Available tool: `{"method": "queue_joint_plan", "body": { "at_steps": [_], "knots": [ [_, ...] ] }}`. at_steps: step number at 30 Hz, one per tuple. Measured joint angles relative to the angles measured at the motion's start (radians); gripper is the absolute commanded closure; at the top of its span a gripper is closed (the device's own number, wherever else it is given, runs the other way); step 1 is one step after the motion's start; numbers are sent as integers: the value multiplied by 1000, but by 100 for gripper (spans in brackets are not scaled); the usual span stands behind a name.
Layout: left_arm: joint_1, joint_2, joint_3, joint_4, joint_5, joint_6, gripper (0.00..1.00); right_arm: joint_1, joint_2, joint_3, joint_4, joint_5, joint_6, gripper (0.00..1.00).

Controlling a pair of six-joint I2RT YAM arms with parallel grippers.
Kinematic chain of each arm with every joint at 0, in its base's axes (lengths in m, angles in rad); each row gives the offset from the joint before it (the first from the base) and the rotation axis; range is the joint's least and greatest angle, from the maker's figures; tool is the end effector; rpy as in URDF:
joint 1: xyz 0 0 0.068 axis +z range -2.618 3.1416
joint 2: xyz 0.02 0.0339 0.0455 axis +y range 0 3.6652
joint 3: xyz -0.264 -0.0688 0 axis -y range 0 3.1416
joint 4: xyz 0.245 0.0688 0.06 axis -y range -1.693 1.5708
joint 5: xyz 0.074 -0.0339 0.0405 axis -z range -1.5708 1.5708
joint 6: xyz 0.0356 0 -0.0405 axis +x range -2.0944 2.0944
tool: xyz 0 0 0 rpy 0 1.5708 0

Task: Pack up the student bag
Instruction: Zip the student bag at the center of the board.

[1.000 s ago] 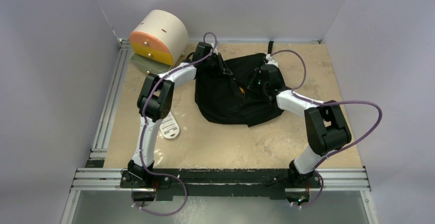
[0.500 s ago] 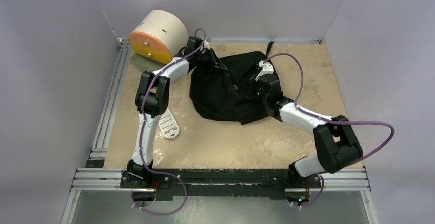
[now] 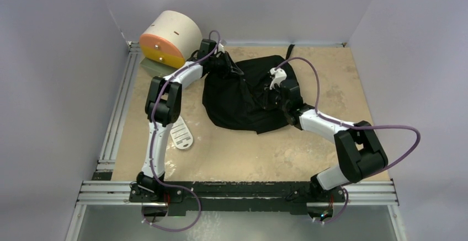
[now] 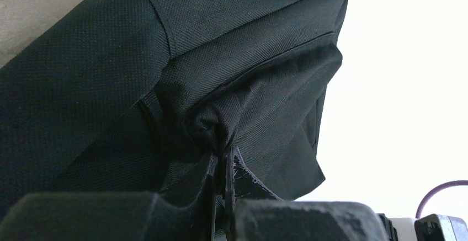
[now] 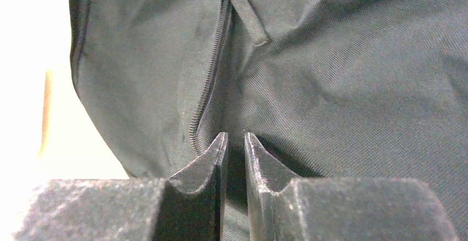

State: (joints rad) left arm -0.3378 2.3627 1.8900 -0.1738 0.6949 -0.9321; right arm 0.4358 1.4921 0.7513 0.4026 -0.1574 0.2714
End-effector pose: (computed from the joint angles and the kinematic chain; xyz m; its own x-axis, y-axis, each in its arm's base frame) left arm 0.4965 -0.1986 0.1798 -0.9304 -0.3268 -0.1662 -0.0171 0.4913 -0.8708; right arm 0.2909 0.1416 0.2194 -0.4375 0.0883 -0.8949 -0.4502 0.8400 0.3030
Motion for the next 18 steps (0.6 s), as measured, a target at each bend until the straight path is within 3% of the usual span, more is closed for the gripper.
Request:
{"method": "queue_joint_plan", "body": {
  "at_steps": [5,14,18],
  "knots": [
    [4,0,0,0,2,0,100,0,20,47,-14,-58,-1,81],
    [4,0,0,0,4,0,100,5,197,179,-51,-68,-3,82],
    [4,0,0,0,4,1,100,9,196,186,-65,-41,7,72]
  ]
}}
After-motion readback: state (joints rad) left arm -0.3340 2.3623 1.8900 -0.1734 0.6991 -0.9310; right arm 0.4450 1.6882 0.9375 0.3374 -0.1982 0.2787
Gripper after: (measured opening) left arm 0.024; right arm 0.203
